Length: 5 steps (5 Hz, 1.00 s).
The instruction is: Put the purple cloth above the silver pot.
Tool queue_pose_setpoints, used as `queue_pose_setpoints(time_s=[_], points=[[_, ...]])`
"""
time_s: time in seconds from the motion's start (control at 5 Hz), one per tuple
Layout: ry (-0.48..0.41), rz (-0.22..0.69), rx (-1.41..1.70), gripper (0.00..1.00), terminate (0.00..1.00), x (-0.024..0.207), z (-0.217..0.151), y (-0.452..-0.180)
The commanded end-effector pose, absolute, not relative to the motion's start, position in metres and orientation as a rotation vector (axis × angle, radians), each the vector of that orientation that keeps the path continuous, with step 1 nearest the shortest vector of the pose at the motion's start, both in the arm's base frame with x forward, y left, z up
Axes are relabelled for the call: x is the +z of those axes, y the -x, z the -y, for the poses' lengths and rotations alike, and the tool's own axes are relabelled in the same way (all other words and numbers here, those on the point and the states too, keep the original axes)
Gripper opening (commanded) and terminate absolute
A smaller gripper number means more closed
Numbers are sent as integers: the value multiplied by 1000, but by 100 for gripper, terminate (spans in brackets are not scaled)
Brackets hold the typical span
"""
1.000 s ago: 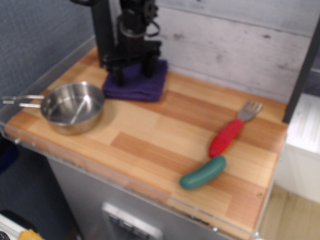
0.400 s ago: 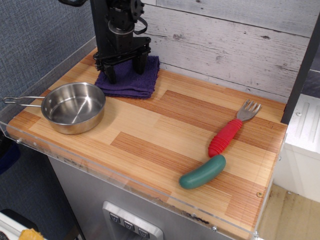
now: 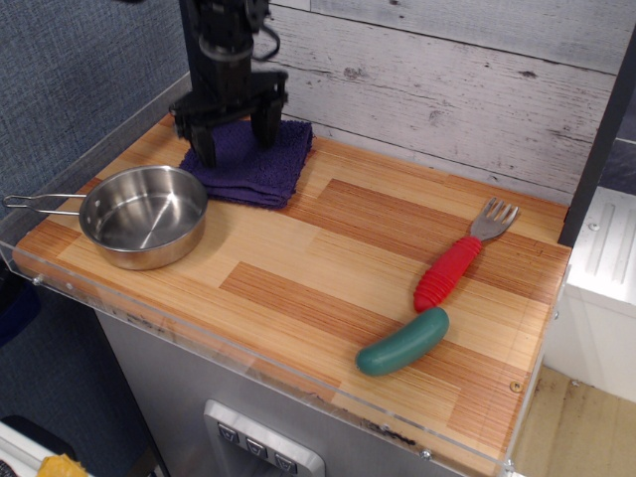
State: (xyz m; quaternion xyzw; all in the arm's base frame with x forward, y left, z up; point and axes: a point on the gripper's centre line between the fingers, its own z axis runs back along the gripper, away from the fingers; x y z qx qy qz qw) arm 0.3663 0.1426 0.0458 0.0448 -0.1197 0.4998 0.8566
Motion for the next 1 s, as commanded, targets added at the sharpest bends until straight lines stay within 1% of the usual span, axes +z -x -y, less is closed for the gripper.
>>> queue_pose_setpoints(time_s=[0.0,0.2,0.6,0.8], points=[[-20,361,1070,100,0,107,-146,-355],[-11,400,1048,100,0,134,-146,-352],[-11,400,1048,100,0,134,-146,-352],[-11,400,1048,100,100,134,-146,-352]])
